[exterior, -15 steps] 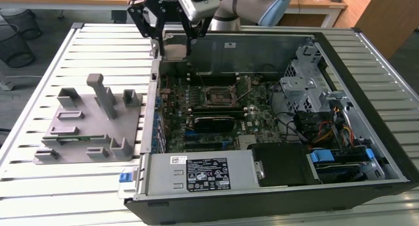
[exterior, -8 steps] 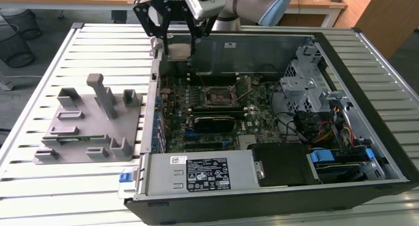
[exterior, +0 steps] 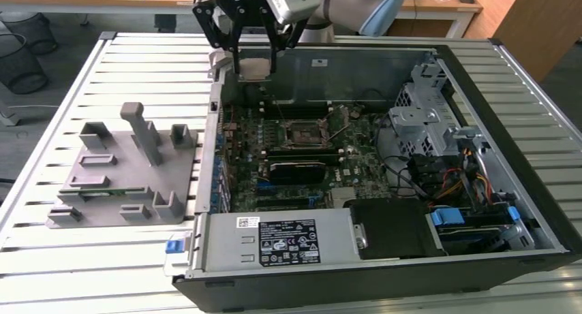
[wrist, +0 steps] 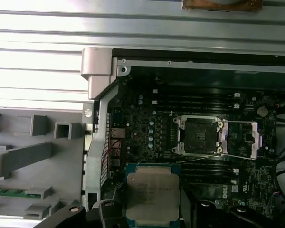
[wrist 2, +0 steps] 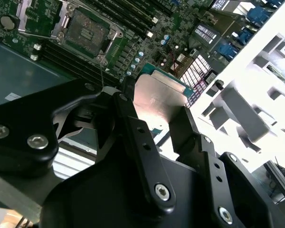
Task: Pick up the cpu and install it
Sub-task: 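Pick up the cpu and move it towards the insertion slot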
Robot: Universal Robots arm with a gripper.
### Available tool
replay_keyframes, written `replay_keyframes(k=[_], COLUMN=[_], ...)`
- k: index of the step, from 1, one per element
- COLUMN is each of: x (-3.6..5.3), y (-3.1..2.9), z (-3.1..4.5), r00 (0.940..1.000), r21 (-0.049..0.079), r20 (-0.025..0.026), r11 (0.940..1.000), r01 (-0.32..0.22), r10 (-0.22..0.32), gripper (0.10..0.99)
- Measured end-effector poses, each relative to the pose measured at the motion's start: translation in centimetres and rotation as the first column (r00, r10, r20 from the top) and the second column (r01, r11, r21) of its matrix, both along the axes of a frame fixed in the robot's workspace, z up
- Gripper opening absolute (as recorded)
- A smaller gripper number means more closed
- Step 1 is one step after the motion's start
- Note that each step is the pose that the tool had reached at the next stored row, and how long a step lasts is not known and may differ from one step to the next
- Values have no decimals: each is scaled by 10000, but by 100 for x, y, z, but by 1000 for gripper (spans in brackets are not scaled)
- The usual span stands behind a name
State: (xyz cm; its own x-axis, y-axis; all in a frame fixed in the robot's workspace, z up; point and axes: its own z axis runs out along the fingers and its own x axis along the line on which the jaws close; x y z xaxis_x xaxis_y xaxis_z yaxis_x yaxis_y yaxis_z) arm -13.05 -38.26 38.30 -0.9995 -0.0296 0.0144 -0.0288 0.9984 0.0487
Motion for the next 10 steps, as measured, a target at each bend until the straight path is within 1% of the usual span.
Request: replay_keyframes(k=[7, 10], x=[85, 114], y=[66, 82], z=[0, 0], r00=[10000, 10000], r21=[-1, -1], r20=[0, 0], r11=[10000, 10000], r01=[-1, -3], r10=[1, 3], gripper=[537, 537])
